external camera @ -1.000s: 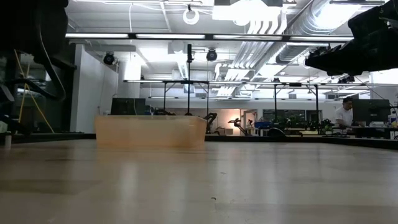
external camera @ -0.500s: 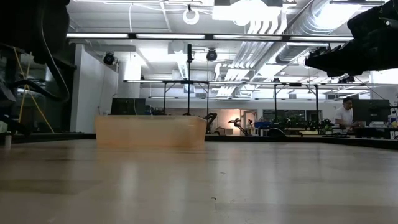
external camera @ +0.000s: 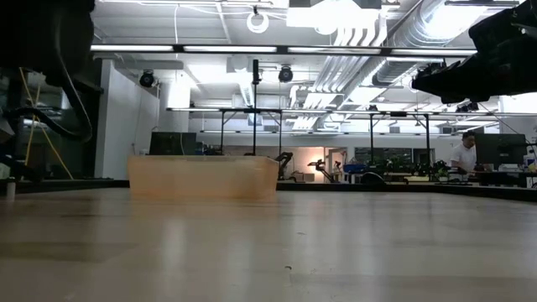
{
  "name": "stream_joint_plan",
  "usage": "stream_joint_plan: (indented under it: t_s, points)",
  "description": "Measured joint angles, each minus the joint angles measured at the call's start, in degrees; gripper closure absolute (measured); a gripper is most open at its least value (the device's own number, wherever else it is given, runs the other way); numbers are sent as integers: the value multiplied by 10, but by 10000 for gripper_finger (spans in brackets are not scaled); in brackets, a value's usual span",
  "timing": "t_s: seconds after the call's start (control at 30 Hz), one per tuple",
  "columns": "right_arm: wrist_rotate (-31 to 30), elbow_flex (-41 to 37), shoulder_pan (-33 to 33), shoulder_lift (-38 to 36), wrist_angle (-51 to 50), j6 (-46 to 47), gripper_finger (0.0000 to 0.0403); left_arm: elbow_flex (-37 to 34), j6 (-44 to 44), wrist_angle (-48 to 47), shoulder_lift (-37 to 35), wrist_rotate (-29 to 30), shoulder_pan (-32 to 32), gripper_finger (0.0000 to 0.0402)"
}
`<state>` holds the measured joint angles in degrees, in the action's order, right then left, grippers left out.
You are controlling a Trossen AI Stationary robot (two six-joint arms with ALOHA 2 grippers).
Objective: Pick and place pill bottles into a basket
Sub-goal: Put the left white pill bottle into the orange bin
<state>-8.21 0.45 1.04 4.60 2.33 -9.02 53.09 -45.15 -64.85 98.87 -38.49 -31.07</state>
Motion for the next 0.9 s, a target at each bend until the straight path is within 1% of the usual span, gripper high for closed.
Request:
stream_joint_plan:
  t_s: [0.1, 0.2, 0.3, 0.37, 0.47, 0.6, 0.73, 0.83, 0.9]
  points:
    - [0, 0, 0, 0, 0, 0, 352, 20, 27, -51, 0, -2, 24, 232]
    - [0, 0, 0, 0, 0, 2, 356, 55, 72, -113, 0, 24, 62, 232]
    - [1, 0, 0, 0, 0, 2, 356, 102, 122, -171, 0, 79, 105, 232]
    - [1, 0, 0, 0, -1, 2, 354, 137, 161, -210, 0, 130, 140, 231]
    - [1, 0, 0, 0, -1, 2, 351, 192, 215, -238, 0, 203, 202, 227]
    - [5, 0, 0, 0, -2, 2, 351, 274, 284, -248, 0, 292, 290, 228]
    - [13, 0, 0, 0, -3, 2, 355, 344, 349, -230, 0, 362, 367, 229]
    - [18, 0, 0, 0, -4, 2, 356, 381, 394, -201, 0, 390, 417, 226]
    - [22, 0, 0, 0, -5, 2, 355, 397, 422, -177, 5, 394, 443, 226]
